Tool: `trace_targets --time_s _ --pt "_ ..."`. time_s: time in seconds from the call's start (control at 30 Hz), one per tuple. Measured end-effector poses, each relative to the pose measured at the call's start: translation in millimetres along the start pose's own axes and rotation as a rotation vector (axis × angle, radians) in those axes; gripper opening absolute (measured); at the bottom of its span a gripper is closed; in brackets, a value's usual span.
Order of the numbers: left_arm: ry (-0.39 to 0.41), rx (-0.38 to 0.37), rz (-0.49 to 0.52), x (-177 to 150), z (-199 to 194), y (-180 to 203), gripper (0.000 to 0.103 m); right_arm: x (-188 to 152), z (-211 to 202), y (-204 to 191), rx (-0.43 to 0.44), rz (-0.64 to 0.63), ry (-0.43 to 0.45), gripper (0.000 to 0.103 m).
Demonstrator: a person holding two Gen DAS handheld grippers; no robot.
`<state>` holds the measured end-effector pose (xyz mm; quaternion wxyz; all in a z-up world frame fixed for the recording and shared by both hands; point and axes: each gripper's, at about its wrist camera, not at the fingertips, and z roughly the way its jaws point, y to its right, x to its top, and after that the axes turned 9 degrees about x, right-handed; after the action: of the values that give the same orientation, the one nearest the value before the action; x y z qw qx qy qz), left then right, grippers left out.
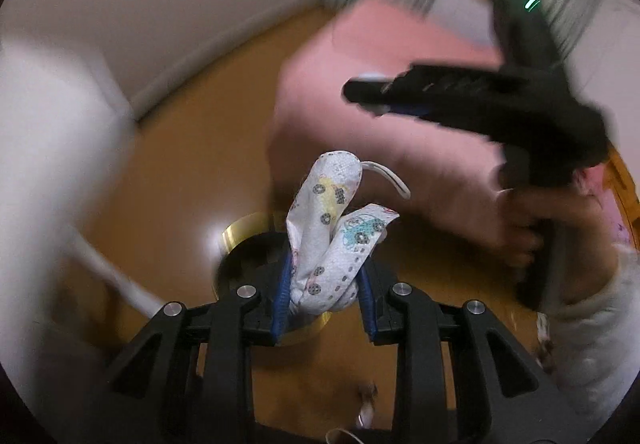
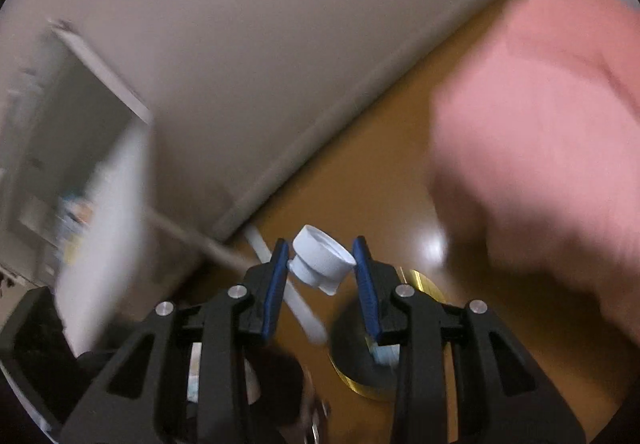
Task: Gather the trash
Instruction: 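Carry printed bag and white cap over the bin and open both tools, then grasp the blue-white wrapper with left tool while right tool grasps white tube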
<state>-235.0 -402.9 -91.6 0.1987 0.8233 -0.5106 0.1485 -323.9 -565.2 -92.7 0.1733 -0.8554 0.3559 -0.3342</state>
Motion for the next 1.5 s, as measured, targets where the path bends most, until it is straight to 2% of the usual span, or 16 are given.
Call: trace_targets --time_s 0.17,0.33,0.37,0.4,0.43,0.47,0.5,0.63,0.73,0.83,0.97,1.03,1.17,1.3,1.4,1.5 --pt "-0.278 0.113 -0.058 -27 147 -23 0.027 -62 108 75 -0.076 0.151 -0.262 0.033" --pt "-0.315 0.117 -0.083 -26 170 -20 0.029 -74 128 88 -0.058 0.184 -0.308 0.033" --pt "-0.309 0.123 -0.075 -24 168 -18 0.038 -72 127 88 -0.052 0.176 -0.305 0.033" --pt "-0.293 0.132 -0.066 -21 166 -14 0.048 -72 124 88 -0.046 0.175 -0.298 0.034" --pt "-0.279 0.134 -0.065 -17 163 -17 0.078 -70 122 88 -0.038 0.185 -0.291 0.049" --pt "-0.252 0.138 -0.068 -14 157 -16 0.095 -68 118 89 -0.040 0.197 -0.282 0.062" --pt "-0.228 0.137 -0.067 -10 152 -12 0.095 -69 112 92 -0.044 0.199 -0.271 0.084" --pt "-0.203 0.132 -0.019 -6 142 2 0.095 -60 93 96 -0.122 0.178 -0.222 0.087" --pt "-0.105 0.147 0.044 3 104 19 0.095 -46 56 87 -0.266 0.119 -0.117 0.087" --pt "0.080 0.107 0.134 23 23 45 0.095 -30 10 62 -0.416 0.024 0.033 0.094" --pt "0.332 0.107 0.170 38 -89 42 0.095 -10 -41 13 -0.469 -0.082 0.233 0.096" --pt "0.455 0.168 0.120 39 -147 12 0.095 1 -51 -21 -0.417 -0.139 0.278 0.096" --pt "0.521 0.373 -0.081 23 -209 -79 0.095 16 -45 -95 -0.325 -0.291 0.297 0.096" --pt "0.438 0.629 -0.374 -31 -254 -213 0.095 21 -17 -179 -0.194 -0.446 0.264 0.096" --pt "0.360 0.740 -0.510 -70 -278 -294 0.095 23 18 -238 -0.129 -0.557 0.216 0.096" --pt "0.306 0.773 -0.561 -84 -283 -350 0.095 31 53 -295 -0.068 -0.580 0.160 0.096"
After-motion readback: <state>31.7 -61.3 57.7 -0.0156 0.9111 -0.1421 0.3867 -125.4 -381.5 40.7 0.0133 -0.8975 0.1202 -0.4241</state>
